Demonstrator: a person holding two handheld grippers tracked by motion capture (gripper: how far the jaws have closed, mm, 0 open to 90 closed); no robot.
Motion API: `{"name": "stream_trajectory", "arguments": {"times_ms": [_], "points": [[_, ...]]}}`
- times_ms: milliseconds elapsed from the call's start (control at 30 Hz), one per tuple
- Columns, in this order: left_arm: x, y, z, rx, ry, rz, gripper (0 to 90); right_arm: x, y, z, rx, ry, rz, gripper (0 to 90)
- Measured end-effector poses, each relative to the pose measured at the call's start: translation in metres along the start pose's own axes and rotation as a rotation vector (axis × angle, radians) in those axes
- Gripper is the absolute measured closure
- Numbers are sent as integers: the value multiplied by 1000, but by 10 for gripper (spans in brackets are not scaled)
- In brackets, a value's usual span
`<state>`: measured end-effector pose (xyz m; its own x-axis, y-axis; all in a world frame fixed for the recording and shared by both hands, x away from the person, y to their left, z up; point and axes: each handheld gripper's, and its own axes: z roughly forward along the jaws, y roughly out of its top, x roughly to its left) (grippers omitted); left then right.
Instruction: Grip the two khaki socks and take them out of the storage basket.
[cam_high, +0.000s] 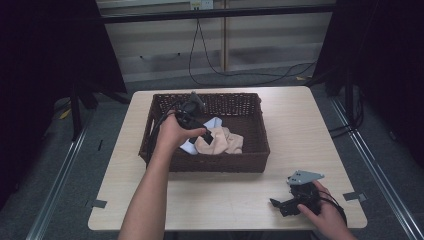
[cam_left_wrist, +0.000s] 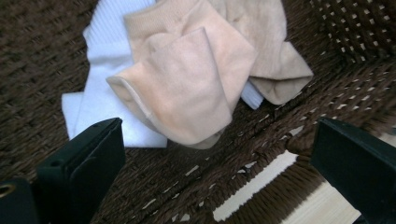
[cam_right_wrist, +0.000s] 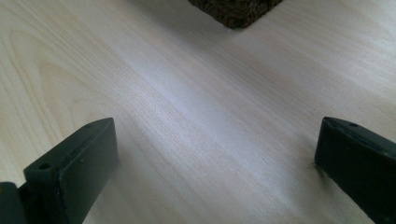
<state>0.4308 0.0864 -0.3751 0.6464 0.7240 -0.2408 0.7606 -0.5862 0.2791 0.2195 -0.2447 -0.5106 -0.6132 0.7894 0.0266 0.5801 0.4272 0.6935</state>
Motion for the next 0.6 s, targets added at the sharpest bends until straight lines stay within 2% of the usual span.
{"name": "stream_trajectory", "arguments": {"times_ms": [233,333,367,600], "points": [[2,7,16,-5,15,-14,67,0,0,0,-3,0,-3,0],[3,10,22,2,8,-17,77,0,0,0,-3,2,-2,0],[4,12,26,2,22,-15,79,0,0,0,-3,0,-5,0],[7,17,37,10,51,-13,126,-1,0,0,-5,1,-7,0]]}}
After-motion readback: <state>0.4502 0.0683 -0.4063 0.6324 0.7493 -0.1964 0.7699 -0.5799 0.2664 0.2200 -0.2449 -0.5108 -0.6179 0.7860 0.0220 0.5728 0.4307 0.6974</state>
